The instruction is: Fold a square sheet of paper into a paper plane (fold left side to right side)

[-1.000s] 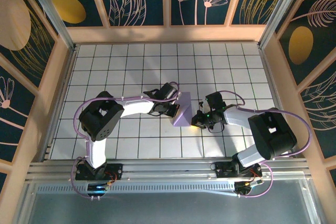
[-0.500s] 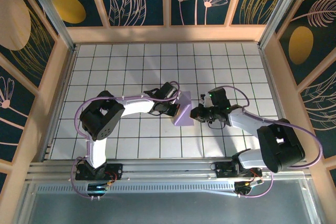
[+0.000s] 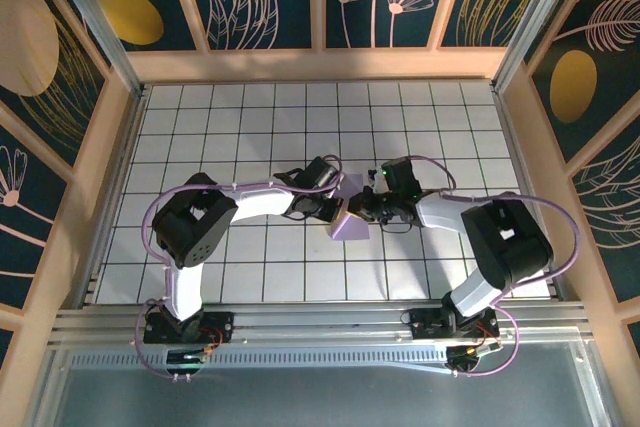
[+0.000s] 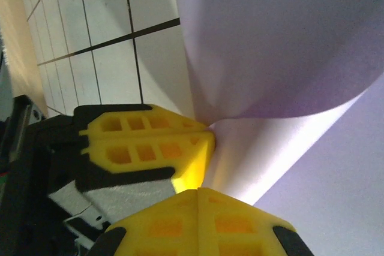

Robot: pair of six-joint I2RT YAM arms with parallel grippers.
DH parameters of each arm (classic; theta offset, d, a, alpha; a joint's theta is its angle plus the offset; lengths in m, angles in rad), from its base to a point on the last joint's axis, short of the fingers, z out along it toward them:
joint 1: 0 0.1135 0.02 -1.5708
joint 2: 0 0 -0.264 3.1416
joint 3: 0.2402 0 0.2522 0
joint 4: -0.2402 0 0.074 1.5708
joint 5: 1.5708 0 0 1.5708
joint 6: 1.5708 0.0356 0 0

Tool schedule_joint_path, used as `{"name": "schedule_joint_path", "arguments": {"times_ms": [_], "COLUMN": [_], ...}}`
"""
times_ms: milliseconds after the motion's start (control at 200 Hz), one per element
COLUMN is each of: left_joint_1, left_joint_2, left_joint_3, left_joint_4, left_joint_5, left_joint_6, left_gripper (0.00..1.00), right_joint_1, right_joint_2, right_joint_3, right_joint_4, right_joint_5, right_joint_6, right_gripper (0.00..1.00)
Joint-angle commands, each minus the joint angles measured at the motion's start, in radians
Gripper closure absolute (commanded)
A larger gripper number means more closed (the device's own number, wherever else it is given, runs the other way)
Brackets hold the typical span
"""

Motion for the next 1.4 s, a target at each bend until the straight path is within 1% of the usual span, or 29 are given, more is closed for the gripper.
{"name": "schedule_joint_path", "arguments": {"times_ms": [0, 696, 771, 851, 971, 1121, 1161, 1216, 1291, 1396], "left_joint_1": [0.005, 0.005, 0.006, 0.005, 0.005, 0.011, 0.021, 0.034, 0.043, 0.044], "left_joint_2": [0.037, 0.035, 0.033, 0.028, 0.003, -0.057, -0.078, -0.113, -0.157, -0.207], "left_joint_3": [0.005, 0.004, 0.004, 0.004, 0.007, 0.039, 0.04, 0.036, 0.026, -0.001], "left_joint_4": [-0.043, -0.044, -0.043, -0.043, -0.044, -0.093, -0.101, -0.104, -0.106, -0.108], "left_joint_5": [0.007, 0.01, 0.009, 0.004, -0.007, -0.074, -0.077, -0.066, -0.039, 0.028], "left_joint_6": [0.018, 0.022, 0.023, 0.019, 0.009, 0.002, -0.005, -0.021, -0.037, -0.069], "left_gripper": [1.0, 1.0, 0.97, 0.89, 0.85, 0.76, 0.74, 0.71, 0.7, 0.72], "right_joint_1": [0.012, 0.018, 0.017, 0.016, 0.017, 0.017, 0.017, 0.017, 0.017, 0.016], "right_joint_2": [0.033, 0.083, 0.086, 0.09, 0.092, 0.088, 0.087, 0.086, 0.083, 0.078], "right_joint_3": [0.02, -0.006, -0.01, -0.014, -0.027, -0.044, -0.045, -0.046, -0.045, -0.043], "right_joint_4": [0.034, -0.057, -0.067, -0.085, -0.095, -0.089, -0.087, -0.083, -0.084, -0.081], "right_joint_5": [0.014, 0.101, 0.107, 0.121, 0.133, 0.142, 0.142, 0.142, 0.142, 0.142], "right_joint_6": [0.011, -0.04, -0.045, -0.049, -0.049, -0.046, -0.046, -0.047, -0.046, -0.047], "right_gripper": [1.0, 1.0, 1.0, 1.0, 1.0, 1.0, 1.0, 1.0, 1.0, 1.0]}}
